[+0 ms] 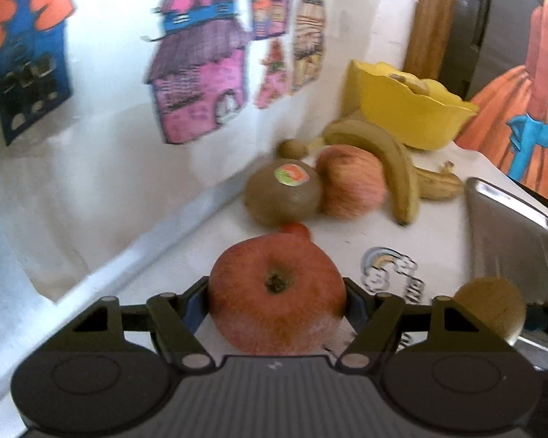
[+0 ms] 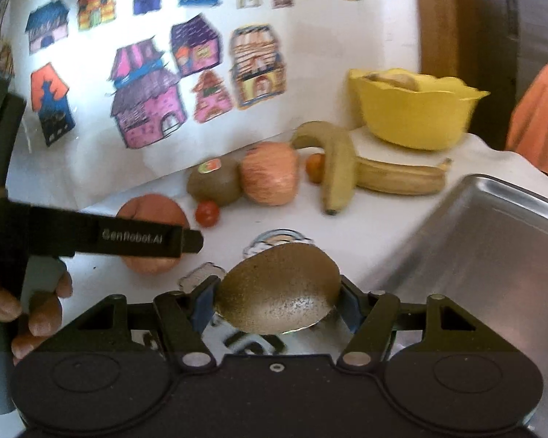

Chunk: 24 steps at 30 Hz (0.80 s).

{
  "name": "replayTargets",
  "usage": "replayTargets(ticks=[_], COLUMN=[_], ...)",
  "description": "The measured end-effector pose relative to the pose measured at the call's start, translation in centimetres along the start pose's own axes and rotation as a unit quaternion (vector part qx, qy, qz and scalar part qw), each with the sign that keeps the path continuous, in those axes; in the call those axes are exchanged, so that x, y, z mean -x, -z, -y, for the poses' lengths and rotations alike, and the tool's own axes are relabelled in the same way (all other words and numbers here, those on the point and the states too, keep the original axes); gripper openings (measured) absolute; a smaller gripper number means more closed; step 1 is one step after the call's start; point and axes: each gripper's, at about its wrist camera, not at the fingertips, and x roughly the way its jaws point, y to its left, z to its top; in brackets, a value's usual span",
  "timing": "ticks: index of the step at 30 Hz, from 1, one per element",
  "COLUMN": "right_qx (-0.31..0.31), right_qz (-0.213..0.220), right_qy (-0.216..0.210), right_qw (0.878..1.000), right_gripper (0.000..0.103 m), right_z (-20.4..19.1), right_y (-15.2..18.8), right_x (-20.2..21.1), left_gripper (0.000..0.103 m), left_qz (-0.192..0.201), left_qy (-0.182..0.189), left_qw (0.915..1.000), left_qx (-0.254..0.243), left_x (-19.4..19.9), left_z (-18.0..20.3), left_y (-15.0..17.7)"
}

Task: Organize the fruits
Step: 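Carry the kiwi and apple over the steel tray and release both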

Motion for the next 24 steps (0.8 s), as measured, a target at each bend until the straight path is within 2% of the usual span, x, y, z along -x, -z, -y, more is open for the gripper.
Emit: replayTargets(ticks=[6,14,19,24], right_qx=[-0.018,-0.035,-0.038,-0.027], right_qz=[0.014,0.025,0.020,0.017], right_qy=[0.036,0.092,0.104,0.102], right_qw=[0.999,0.995,0.994,0.994], right_gripper=[0.068,0.068,0.068,0.068], right_z=[3.5,9.5,13.0,15.4], right_y=[0.7,1.6,1.8,1.9], right_x=[3.4,6.9,8.0,8.2], left_gripper=[0.077,0.077,0.077,0.077], left_qz=[0.001,0.012,0.004,0.003], left_qy=[0.030,0.083,0.108,0.113], left_qw=[0.9995,0.9958,0.9923,0.9911], left_qx=[-0.004,-0.038,-0.060,-0.070], left_x=[0.3,1.2,1.1,1.1], left_z=[3.1,9.5,13.3,15.5], left_y=[0.2,0.5,1.7,2.6])
